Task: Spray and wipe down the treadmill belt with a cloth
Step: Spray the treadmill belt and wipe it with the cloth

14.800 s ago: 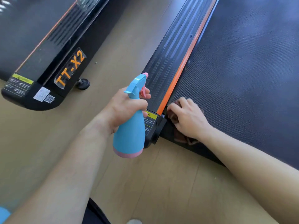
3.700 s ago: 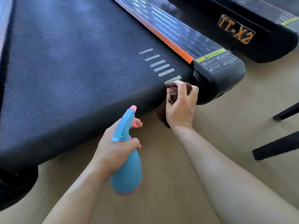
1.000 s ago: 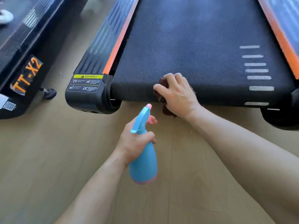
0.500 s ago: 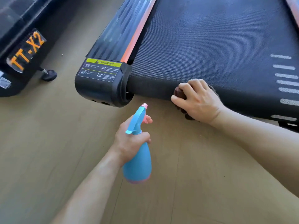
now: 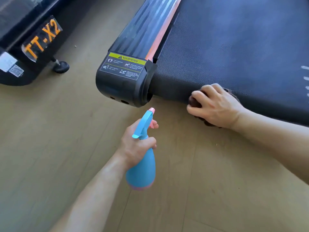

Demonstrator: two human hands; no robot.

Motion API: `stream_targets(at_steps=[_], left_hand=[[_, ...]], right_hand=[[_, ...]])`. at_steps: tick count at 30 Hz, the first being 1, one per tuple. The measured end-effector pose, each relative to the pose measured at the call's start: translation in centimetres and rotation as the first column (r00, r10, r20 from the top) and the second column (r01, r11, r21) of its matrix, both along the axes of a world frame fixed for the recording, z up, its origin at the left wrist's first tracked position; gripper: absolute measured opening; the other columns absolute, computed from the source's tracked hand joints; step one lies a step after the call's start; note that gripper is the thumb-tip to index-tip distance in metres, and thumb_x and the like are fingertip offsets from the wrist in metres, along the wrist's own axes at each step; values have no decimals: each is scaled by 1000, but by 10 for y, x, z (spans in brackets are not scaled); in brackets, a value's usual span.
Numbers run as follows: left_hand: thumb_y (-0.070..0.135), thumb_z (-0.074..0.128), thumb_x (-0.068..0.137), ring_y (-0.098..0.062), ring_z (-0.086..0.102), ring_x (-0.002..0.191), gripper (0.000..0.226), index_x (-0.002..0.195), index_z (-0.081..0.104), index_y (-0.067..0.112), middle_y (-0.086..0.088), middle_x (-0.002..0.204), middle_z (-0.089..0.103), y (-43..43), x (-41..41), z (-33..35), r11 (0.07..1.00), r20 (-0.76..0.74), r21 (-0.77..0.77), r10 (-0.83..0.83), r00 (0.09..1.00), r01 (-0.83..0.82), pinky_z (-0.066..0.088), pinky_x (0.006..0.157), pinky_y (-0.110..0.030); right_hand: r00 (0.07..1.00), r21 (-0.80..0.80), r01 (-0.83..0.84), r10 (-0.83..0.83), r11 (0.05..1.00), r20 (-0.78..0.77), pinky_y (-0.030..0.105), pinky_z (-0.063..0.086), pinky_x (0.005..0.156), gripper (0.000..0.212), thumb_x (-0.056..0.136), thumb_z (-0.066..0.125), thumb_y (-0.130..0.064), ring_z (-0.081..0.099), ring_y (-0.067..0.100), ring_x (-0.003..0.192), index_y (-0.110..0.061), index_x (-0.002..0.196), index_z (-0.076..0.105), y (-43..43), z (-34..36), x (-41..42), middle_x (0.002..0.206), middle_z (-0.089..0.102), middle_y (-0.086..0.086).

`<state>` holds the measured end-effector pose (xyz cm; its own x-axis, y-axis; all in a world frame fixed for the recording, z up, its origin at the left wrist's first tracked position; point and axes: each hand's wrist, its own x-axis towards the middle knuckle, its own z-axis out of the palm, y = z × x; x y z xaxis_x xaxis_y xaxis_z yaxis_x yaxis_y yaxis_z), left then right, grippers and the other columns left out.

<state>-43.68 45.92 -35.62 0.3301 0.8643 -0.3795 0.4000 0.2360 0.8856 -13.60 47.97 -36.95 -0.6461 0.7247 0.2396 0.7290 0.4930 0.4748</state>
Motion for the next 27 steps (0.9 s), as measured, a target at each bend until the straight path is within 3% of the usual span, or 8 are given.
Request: stream_targets(at_steps=[3, 6, 12, 16, 19, 24, 27], left_hand=[[20, 61, 63, -30, 71, 91, 47, 109, 65, 27, 18, 112, 69, 3, -5, -5, 1000, -25, 10, 3, 1000, -3, 52, 78, -26], [21, 62, 62, -20, 68, 89, 50, 110, 66, 34, 20, 111, 69, 7, -10, -5, 1000, -22, 26, 0, 1000, 1, 53, 81, -32], [21, 63, 63, -16, 66, 99, 46, 104, 65, 43, 21, 111, 69, 15, -17, -6, 1000, -14, 21, 11, 1000, -11, 56, 95, -53], [19, 61, 62, -11, 68, 84, 48, 106, 64, 37, 17, 109, 70, 16, -18, -5, 999, 5, 8, 41, 999, -41, 54, 86, -34], [19, 62, 61, -8, 65, 89, 48, 104, 63, 40, 17, 107, 70, 15, -18, -4, 1000, -15, 1, 23, 1000, -23, 52, 83, -27], [21, 61, 63, -26, 72, 88, 47, 107, 67, 34, 18, 108, 70, 17, -22, -5, 1000, -35, 0, 27, 999, -27, 55, 92, -46], [20, 62, 64, -21, 70, 95, 51, 111, 66, 38, 19, 110, 69, 17, -21, -9, 999, -25, 16, 35, 999, -34, 56, 95, -50]], right_hand=[[998, 52, 27, -24, 998, -58, 50, 46, 77, 27, 99, 39, -11, 55, 40, 92, -17, 115, 59, 29, -3, -44, 111, 58, 20], [993, 57, 54, -48, 997, -110, 49, 45, 78, 26, 99, 40, -9, 55, 38, 93, -19, 113, 61, 22, -8, -43, 112, 60, 19], [999, -5, -32, 32, 999, -15, 51, 47, 76, 30, 98, 39, -5, 56, 40, 90, -17, 114, 62, 11, 1, -7, 107, 60, 20], [992, 65, 41, -33, 997, -122, 49, 45, 75, 25, 98, 42, -9, 54, 38, 91, -18, 111, 61, 46, -3, -62, 109, 59, 20], [980, 67, 104, -91, 992, -174, 48, 43, 76, 23, 95, 46, -13, 54, 39, 93, -21, 109, 62, 52, -8, -83, 109, 59, 18], [997, 45, 16, -12, 999, -75, 49, 44, 77, 26, 93, 47, -7, 56, 38, 91, -20, 109, 63, 11, -11, -32, 109, 60, 17], [998, 45, 15, -13, 999, -54, 48, 43, 73, 28, 95, 39, -8, 56, 37, 86, -17, 107, 63, 20, -6, -34, 103, 60, 18]])
